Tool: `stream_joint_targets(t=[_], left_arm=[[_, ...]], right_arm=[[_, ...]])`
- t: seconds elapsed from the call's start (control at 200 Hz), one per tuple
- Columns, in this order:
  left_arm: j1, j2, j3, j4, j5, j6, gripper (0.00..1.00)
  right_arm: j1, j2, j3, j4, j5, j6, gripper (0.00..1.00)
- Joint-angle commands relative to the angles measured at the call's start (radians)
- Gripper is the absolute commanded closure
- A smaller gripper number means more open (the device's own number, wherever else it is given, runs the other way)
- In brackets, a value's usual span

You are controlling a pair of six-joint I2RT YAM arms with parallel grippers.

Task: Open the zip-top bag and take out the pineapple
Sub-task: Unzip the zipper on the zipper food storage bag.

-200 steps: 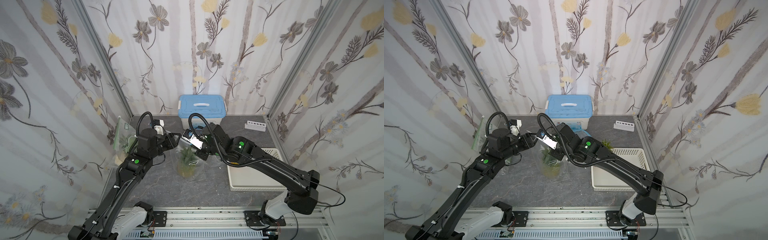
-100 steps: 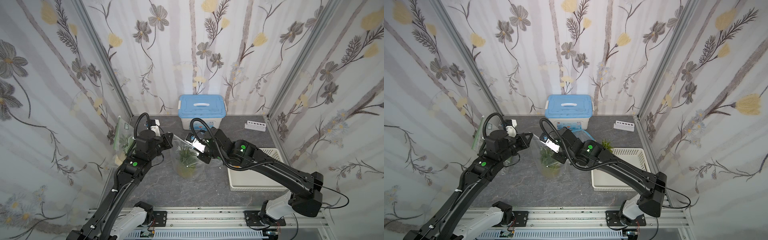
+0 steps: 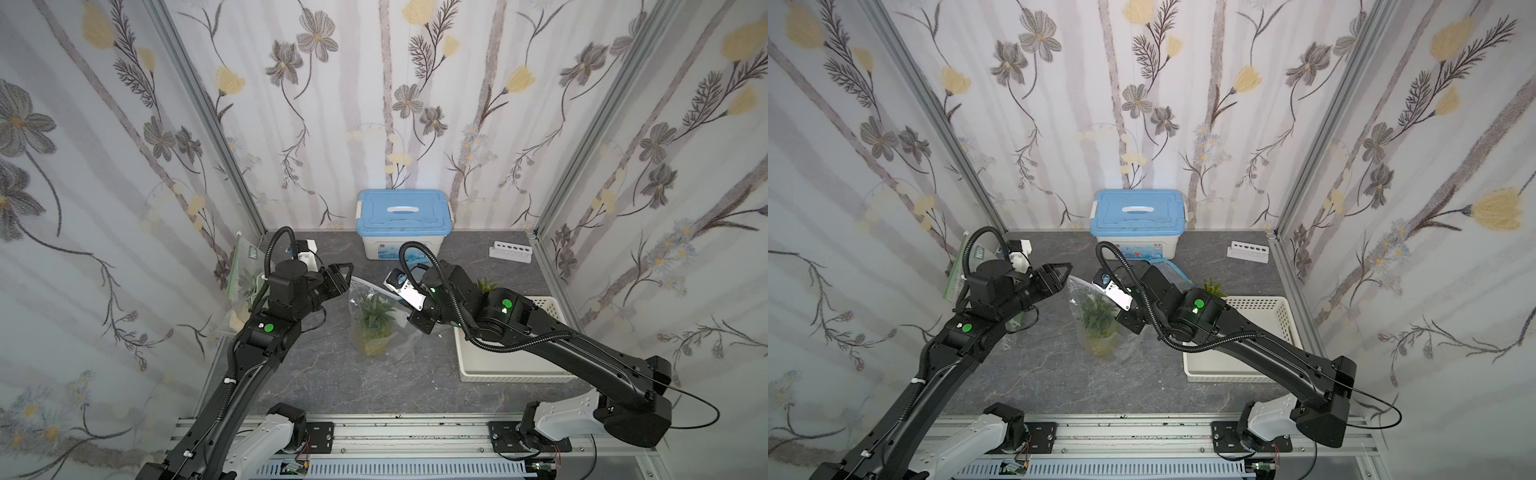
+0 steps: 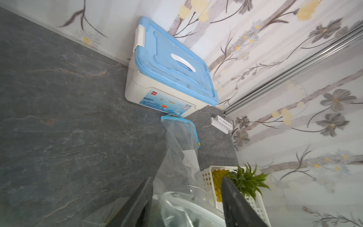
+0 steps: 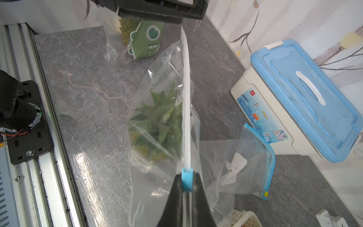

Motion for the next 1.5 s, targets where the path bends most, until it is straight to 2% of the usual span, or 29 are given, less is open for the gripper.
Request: stream_joint_targets(t=[0.0, 0.165, 0.3, 0.455, 0.649, 0.924, 0.954, 0.984, 1.079, 1.139, 1.354, 1.494], left_arm=[[-0.025, -0.041, 0.045, -0.024, 0.037, -0.076, 0.41], [-0.053, -0.063, 0.104, -0.158, -0.002, -0.093, 0.39], [-0.072, -0.043, 0.128, -0.217, 0.012, -0.133, 0.38], [-0.094, -0.022, 0.165, -0.293, -0.031, -0.142, 0.37], [-0.093, 0.022, 0.182, -0.275, -0.029, -0.169, 0.36], [-0.099, 0.087, 0.125, -0.172, 0.011, -0.227, 0.36], [-0.099, 0.089, 0.121, -0.169, 0.008, -0.227, 0.39], [-0.099, 0.092, 0.12, -0.164, 0.005, -0.227, 0.46], [-0.099, 0.096, 0.115, -0.153, -0.005, -0.224, 0.77], [-0.099, 0.096, 0.115, -0.151, -0.014, -0.218, 1.0], [-0.1, 0.059, 0.074, -0.127, -0.081, -0.191, 1.0], [-0.101, 0.021, 0.071, -0.162, -0.184, -0.146, 1.0]], right_arm=[[0.011, 0.076, 0.067, 0.044, 0.044, -0.017, 0.97], [0.047, 0.153, 0.177, 0.041, 0.121, -0.052, 0.98], [0.07, 0.186, 0.259, 0.048, 0.194, -0.076, 0.99], [0.087, 0.196, 0.296, 0.064, 0.209, -0.102, 0.99], [0.11, 0.195, 0.292, 0.068, 0.224, -0.126, 0.99], [0.136, 0.201, 0.27, 0.08, 0.265, -0.137, 0.99], [0.139, 0.202, 0.266, 0.081, 0.265, -0.136, 0.99], [0.141, 0.203, 0.261, 0.086, 0.265, -0.137, 0.99], [0.141, 0.2, 0.25, 0.092, 0.274, -0.132, 0.99], [0.141, 0.194, 0.239, 0.096, 0.28, -0.127, 0.99], [0.141, 0.163, 0.178, 0.109, 0.296, -0.099, 0.99], [0.141, 0.135, 0.116, 0.109, 0.299, -0.058, 0.98]])
